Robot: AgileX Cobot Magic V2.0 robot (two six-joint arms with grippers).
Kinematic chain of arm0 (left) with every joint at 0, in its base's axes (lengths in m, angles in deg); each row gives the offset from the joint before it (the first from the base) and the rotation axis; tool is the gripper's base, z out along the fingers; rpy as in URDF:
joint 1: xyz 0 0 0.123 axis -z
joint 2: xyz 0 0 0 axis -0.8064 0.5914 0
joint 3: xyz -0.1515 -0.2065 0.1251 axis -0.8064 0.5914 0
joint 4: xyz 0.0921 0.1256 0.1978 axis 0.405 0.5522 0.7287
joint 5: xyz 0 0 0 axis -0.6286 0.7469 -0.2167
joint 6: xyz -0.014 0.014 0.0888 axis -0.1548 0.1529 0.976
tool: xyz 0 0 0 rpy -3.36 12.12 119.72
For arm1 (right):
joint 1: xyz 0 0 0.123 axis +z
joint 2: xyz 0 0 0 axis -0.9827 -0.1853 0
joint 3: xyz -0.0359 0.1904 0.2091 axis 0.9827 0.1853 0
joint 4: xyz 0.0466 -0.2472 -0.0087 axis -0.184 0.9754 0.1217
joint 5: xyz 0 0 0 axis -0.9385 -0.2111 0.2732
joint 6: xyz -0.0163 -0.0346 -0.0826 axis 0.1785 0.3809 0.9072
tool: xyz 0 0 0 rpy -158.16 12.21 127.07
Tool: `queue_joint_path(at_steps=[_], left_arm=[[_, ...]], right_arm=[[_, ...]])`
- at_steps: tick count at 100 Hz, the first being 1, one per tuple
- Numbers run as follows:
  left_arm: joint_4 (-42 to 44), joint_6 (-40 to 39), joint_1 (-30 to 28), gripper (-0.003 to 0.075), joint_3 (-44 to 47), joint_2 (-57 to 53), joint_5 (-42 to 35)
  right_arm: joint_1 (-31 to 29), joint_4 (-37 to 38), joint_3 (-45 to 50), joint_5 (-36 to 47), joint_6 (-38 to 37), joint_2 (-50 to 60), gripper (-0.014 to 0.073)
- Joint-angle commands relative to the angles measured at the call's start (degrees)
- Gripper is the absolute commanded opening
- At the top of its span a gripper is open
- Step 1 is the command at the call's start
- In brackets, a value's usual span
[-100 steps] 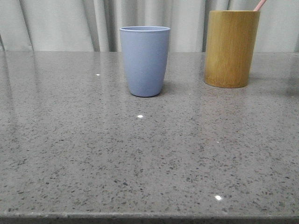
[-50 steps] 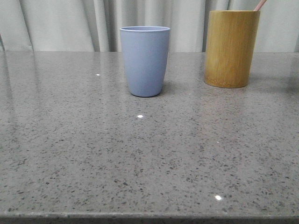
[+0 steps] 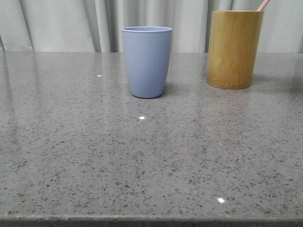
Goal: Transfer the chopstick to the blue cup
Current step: 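Move the right gripper over the bamboo cup to the pink chopstick, then grasp the pink chopstick top with the right gripper and pull it up, then carry the chopstick over the blue cup and lower it inside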
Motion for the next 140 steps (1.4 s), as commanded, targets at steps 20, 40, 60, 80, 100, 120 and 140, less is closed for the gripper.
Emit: queue_joint_path(at_steps=[20, 40, 60, 80, 100, 120, 140], left_arm=[[-0.8, -0.5, -0.2, 0.0589, -1.5, -0.1, -4.1], [-0.8, -0.5, -0.2, 0.0589, -1.5, -0.1, -4.1], [-0.8, -0.5, -0.2, 0.0589, -1.5, -0.1, -4.1], [-0.8, -0.5, -0.2, 0.0589, -1.5, -0.1, -4.1], [-0.8, -0.5, -0.2, 0.0589, -1.5, -0.1, -4.1], [-0.8, -0.5, -0.2, 0.0589, -1.5, -0.1, -4.1], [-0.8, -0.5, -0.2, 0.0589, -1.5, -0.1, -4.1]], right_arm=[[0.1, 1.1, -2.0, 6.8, 0.1, 1.3, 0.0074], [0.1, 1.9, -2.0, 8.8, 0.1, 1.3, -0.0046], [0.1, 2.5, -2.1, 9.6, 0.0, 1.6, -0.0067], [0.1, 4.5, -4.3, 8.9, 0.1, 3.1, -0.0067], [0.1, 8.5, -10.2, -0.6, 0.1, 7.7, -0.0067], [0.1, 11.2, -17.5, -14.1, 0.1, 13.9, -0.0067], [0.1, 10.8, -24.3, -29.7, -2.4, 18.4, -0.0067]])
